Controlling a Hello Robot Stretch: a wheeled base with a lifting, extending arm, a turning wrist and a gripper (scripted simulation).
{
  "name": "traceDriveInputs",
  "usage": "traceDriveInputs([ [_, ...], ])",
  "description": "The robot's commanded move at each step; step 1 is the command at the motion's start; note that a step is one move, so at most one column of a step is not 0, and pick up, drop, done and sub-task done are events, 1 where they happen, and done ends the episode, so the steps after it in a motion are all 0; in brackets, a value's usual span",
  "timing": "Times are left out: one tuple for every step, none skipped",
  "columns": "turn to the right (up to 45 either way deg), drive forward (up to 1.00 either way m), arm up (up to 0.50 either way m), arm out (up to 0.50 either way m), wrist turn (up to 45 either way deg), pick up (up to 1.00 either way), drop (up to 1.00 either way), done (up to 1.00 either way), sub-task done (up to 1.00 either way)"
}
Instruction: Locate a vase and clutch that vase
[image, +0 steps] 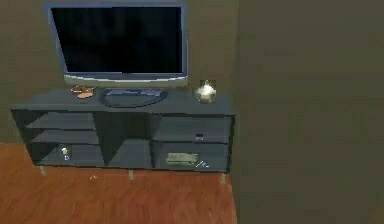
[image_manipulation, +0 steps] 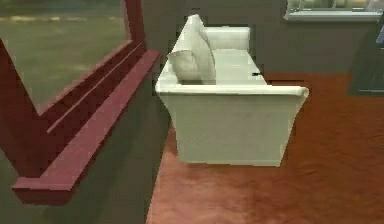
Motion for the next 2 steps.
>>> traceDriveInputs([
  [0.0, 0.80, 0.00, 0.00, 0.0, 0.00, 0.00, 0.00, 0.00],
  [-45.0, 0.00, 0.00, 0.00, 0.0, 0.00, 0.00, 0.00, 0.00],
])
